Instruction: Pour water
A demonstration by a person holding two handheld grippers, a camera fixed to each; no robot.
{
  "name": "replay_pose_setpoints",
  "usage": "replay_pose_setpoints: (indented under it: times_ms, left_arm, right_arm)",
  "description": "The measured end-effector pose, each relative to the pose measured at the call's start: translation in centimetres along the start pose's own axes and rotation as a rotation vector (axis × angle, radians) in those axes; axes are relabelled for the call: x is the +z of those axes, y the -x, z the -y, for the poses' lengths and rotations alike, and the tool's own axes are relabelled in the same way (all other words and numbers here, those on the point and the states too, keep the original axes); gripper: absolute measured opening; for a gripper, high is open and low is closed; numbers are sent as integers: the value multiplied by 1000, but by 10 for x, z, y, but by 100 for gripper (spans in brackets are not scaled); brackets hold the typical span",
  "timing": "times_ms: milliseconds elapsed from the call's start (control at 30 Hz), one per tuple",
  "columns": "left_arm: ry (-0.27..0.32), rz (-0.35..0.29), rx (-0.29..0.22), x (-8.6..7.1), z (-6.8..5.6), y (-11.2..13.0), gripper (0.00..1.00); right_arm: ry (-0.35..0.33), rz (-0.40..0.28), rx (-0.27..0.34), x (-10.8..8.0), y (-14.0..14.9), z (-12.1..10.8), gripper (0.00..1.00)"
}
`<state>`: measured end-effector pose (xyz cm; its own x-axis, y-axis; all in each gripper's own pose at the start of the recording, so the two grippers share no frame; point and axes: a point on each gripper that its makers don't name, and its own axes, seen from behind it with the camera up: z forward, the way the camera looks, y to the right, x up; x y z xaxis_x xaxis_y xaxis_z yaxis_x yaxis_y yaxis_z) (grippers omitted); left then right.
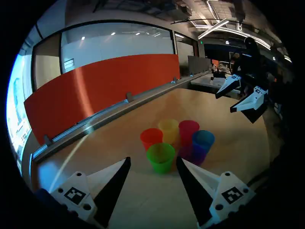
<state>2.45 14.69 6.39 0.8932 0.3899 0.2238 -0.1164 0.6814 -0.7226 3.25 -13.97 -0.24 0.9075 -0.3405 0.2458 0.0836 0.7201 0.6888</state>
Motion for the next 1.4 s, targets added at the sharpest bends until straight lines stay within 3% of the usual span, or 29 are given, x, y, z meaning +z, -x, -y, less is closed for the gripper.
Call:
replay_pose_setpoints:
  times_ms: [667, 1400]
  left_arm:
    - [68, 87, 38, 31, -11, 38, 88]
    - [104, 157, 57, 72, -8, 61, 88]
  right_arm:
    - [-12, 72, -22, 22, 31, 4, 99]
    - [-11, 94, -17, 26, 43, -2, 100]
